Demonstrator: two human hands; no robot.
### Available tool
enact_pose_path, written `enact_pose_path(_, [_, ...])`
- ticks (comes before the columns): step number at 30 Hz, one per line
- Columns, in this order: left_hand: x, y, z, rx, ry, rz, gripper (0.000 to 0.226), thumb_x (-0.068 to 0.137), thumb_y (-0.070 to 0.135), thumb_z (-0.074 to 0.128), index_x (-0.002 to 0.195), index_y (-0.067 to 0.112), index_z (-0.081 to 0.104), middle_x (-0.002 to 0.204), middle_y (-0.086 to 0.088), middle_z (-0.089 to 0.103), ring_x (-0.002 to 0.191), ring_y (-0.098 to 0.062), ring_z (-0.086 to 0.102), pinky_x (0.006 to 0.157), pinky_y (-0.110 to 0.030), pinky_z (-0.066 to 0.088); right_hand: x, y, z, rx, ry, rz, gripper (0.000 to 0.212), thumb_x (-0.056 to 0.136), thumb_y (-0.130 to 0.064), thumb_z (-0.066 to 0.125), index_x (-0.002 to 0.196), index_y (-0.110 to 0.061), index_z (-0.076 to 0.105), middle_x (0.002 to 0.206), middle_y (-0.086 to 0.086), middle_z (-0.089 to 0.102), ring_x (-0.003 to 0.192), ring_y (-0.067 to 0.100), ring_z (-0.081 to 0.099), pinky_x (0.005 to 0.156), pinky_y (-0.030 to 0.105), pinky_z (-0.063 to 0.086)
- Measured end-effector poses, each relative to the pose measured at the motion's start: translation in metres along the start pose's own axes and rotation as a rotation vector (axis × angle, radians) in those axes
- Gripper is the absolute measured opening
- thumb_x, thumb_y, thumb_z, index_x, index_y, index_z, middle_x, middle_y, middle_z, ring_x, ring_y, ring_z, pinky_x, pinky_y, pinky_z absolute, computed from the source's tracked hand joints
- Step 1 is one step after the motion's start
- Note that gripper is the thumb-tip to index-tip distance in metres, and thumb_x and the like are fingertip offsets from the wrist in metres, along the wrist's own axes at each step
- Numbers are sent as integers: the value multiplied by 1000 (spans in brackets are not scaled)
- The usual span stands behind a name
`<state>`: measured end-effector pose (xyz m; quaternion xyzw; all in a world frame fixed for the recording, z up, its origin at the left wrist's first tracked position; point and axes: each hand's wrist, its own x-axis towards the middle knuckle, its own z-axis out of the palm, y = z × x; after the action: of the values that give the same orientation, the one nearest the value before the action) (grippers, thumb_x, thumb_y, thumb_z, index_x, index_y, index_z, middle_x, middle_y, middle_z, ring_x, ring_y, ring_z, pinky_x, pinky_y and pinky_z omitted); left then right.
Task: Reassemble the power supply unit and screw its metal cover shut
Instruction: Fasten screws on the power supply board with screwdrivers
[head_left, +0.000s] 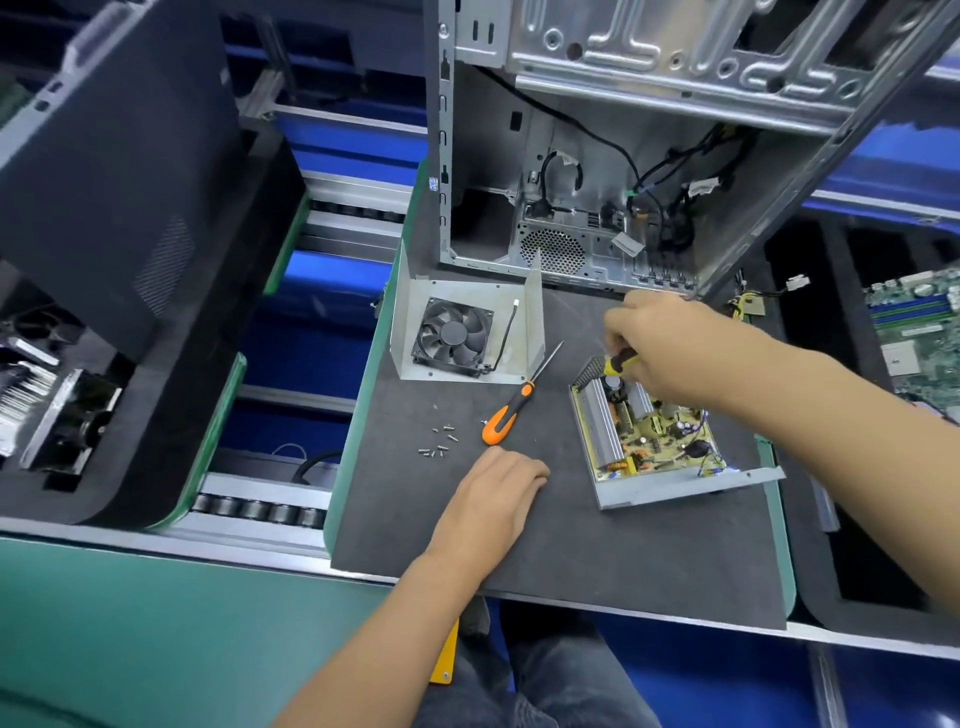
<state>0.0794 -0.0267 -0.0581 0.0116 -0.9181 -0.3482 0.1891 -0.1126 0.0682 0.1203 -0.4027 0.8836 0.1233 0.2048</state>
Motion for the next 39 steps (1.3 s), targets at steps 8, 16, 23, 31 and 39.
enact_pose_path(8, [2,-2,4,-66,86,-63,9,87,-2,72,96,0,74,88,-8,71,83,-25,66,85,-34,52,5,-6,6,-93,25,139,29,102,-40,50,92,-12,48,77,5,37,95,37,59,70,39,44])
enact_pose_path(16, [3,-4,7,-71,115,-89,8,87,-2,71,94,1,74,88,-7,71,84,-21,63,88,-29,49,5,-12,5,-184,122,8,24,103,-31,47,92,-12,56,94,11,55,95,38,62,77,40,47])
enact_pose_path(23, [3,-3,8,-90,114,-113,8,88,0,71,95,1,74,90,-5,71,86,-19,63,89,-27,48,-3,0,4,69,1,75,26,91,-20,65,110,-14,48,111,8,45,97,35,56,84,44,49])
enact_pose_path(31, [4,-3,7,-90,95,-122,8,88,0,72,95,2,74,89,-5,71,86,-20,63,89,-26,48,11,-15,-1,-111,69,157,51,101,-47,46,67,-11,36,71,7,39,78,33,51,68,38,42])
enact_pose_path(39, [5,-4,7,-86,85,-119,9,89,2,71,97,4,74,90,-4,71,87,-19,63,91,-23,46,6,-13,1,-132,77,14,15,99,-26,53,92,-14,56,92,8,52,92,36,61,80,41,51])
